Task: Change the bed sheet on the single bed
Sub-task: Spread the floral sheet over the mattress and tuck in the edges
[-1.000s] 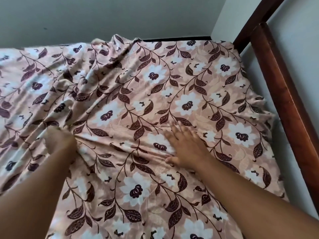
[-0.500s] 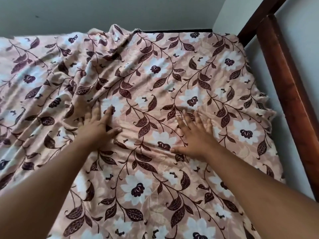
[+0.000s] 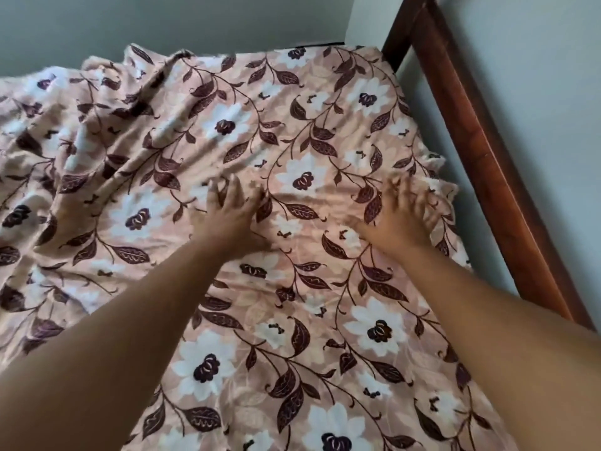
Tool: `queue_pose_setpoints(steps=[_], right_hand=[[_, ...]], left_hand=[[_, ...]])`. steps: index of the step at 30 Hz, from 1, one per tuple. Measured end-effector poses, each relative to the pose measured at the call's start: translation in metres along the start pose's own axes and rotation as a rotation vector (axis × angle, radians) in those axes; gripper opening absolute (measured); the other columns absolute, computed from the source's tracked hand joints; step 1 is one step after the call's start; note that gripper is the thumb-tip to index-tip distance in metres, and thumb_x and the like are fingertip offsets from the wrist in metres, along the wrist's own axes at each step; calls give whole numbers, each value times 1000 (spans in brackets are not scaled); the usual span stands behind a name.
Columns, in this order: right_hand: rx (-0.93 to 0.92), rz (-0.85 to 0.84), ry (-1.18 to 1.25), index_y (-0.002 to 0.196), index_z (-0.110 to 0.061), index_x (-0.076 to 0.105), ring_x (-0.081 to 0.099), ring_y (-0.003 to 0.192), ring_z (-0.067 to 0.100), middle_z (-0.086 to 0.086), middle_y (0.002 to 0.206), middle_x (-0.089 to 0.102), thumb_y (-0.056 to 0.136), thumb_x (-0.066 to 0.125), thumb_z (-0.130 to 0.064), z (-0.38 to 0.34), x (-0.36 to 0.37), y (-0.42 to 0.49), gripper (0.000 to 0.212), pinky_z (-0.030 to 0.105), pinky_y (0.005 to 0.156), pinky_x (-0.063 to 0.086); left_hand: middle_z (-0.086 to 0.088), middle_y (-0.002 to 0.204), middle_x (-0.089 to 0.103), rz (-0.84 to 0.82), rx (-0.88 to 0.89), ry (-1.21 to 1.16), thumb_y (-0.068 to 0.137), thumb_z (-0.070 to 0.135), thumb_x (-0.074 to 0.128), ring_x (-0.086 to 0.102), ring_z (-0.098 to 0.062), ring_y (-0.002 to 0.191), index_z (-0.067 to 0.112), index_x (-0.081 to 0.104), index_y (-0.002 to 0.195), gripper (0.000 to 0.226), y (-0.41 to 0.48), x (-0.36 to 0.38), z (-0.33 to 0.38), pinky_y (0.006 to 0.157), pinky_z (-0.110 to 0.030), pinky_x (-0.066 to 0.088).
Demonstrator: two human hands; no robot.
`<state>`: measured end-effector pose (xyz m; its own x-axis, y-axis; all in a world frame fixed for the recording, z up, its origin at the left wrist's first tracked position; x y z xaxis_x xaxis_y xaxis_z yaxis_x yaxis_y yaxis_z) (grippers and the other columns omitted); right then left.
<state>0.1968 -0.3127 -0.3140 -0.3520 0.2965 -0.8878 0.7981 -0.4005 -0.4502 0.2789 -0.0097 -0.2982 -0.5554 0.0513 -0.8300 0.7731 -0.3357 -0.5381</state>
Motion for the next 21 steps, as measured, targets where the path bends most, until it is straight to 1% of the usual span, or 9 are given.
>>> queue_pose_setpoints(steps=[2, 4, 8, 12, 15, 16, 18, 19, 21], right_hand=[[4, -36, 15, 154, -41, -24, -24, 149, 45, 1, 164, -33, 57, 33, -106, 3, -8, 16, 131, 73, 113, -10], [8, -58, 33, 152, -44, -26, -25, 149, 45, 1, 164, -32, 52, 38, -107, 7, -11, 27, 135, 75, 113, -8], [-36, -36, 52, 151, -48, -26, -25, 149, 44, -1, 166, -28, 48, 38, -109, 16, -7, 36, 136, 77, 112, -6], [-104, -96, 47, 149, -54, -24, -24, 149, 44, -5, 166, -26, 44, 41, -110, 30, -28, 48, 135, 82, 108, -2], [-105, -129, 24, 150, -52, -24, -21, 150, 44, -2, 166, -27, 46, 38, -110, 38, -40, 46, 134, 80, 110, -2], [-78, -71, 4, 153, -47, -22, -19, 151, 44, 2, 166, -26, 53, 36, -109, 36, -38, 37, 131, 78, 111, -3], [-85, 124, -39, 160, -32, -12, -9, 153, 45, 14, 168, -17, 76, 31, -96, 20, -24, 1, 114, 73, 117, 3], [-149, 205, -41, 161, -26, -7, -6, 153, 44, 18, 168, -12, 86, 30, -87, 8, -12, -23, 104, 70, 120, 6], [-366, 207, -24, 162, -26, -3, -6, 154, 41, 18, 168, -12, 94, 29, -78, -19, 22, -83, 92, 63, 122, 3]], left_hand=[[-2, 160, -35, -83, -47, -23, 58, 82, 70, -32, -45, 143, 49, -22, 150, 134, 14, -6, 3, 106, -80, 0], [-4, 160, -35, -137, -69, -47, 58, 74, 77, -33, -48, 141, 48, -21, 151, 138, 21, -13, 6, 107, -79, -2], [-14, 160, -32, -155, -64, 25, 67, 65, 77, -29, -49, 142, 40, -21, 154, 133, 18, -26, 20, 106, -56, -14], [-6, 160, -35, -179, -102, -30, 49, 77, 73, -23, -56, 142, 50, -20, 151, 140, 24, -27, 20, 107, -76, 2], [3, 163, -28, -9, -64, 26, 59, 88, 60, -19, -46, 148, 52, -18, 151, 125, 8, -9, 11, 109, -80, 4], [5, 164, -24, 90, -30, 27, 70, 88, 50, -18, -40, 150, 49, -17, 152, 113, -5, 2, 11, 111, -78, 3], [6, 165, -19, 274, 11, -25, 92, 75, 30, -17, -31, 152, 44, -13, 155, 83, -46, 31, 16, 116, -73, 4], [6, 166, -17, 336, 1, -60, 98, 69, 25, -18, -27, 153, 41, -10, 157, 74, -68, 49, 20, 119, -68, 4], [6, 166, -22, 359, -71, -99, 101, 66, 20, -22, -24, 152, 37, -9, 158, 70, -116, 86, 24, 122, -61, -1]])
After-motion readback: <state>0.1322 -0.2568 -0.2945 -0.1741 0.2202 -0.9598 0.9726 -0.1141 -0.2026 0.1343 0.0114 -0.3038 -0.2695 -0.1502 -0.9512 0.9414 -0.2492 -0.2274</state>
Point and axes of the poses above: each hand's wrist, its own y-axis towards the middle knuckle, its own x-axis out of the palm, z = x × y, the point moved 1 cm from there along y, towards the middle knuckle
